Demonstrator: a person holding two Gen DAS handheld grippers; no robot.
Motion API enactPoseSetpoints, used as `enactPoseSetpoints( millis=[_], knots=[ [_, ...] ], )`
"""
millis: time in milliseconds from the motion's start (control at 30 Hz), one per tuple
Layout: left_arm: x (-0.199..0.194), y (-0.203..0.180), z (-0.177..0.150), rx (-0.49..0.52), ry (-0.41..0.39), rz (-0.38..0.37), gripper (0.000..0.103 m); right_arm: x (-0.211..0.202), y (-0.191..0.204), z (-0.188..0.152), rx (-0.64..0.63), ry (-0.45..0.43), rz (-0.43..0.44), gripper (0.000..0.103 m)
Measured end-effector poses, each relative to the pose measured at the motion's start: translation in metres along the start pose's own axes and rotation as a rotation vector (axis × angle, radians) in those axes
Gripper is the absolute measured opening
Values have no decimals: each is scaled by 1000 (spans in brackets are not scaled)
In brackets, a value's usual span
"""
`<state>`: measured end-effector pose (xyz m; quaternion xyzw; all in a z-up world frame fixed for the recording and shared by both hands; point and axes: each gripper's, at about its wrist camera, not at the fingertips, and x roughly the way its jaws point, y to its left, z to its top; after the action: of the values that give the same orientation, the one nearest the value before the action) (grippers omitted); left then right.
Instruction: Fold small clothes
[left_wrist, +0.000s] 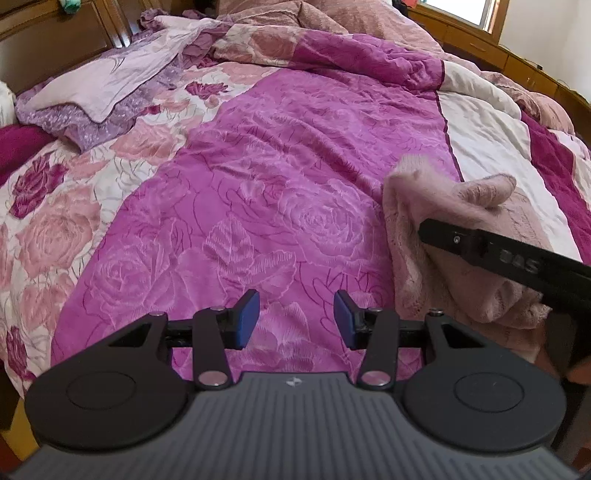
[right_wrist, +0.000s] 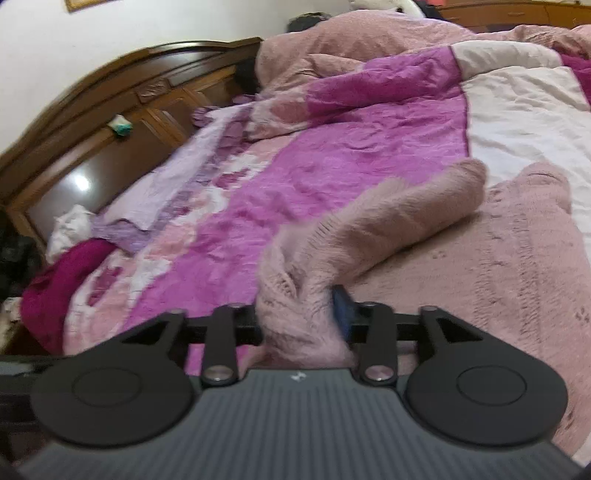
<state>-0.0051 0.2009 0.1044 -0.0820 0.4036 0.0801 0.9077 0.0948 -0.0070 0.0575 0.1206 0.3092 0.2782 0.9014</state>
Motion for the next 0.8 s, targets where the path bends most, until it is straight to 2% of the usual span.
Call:
enactPoseSetpoints(
  millis=[67, 167, 333, 467, 633, 733, 800],
  knots=[
    [0, -2, 5, 10, -10, -3, 53, -11, 6, 1, 19, -1, 64, 57],
    [-2, -5, 18, 12, -33, -20, 53, -27, 10, -1, -1, -13, 106, 57],
    [-8, -23, 45, 42, -89, -79, 53, -58, -2, 1, 17, -55, 117, 57],
    [-5, -56, 61, 127, -103, -132, 53, -77, -26, 7, 38, -110, 15, 57],
    [12, -104, 67, 239, -96, -212, 53, -86, -62, 13, 94, -154, -162, 57],
    [30, -127, 68, 298, -83, -252, 53, -89, -84, 12, 159, -161, -221, 57],
    [45, -143, 67, 356, -76, -264, 53, -90, -89, 10, 172, -159, -230, 57]
  ],
)
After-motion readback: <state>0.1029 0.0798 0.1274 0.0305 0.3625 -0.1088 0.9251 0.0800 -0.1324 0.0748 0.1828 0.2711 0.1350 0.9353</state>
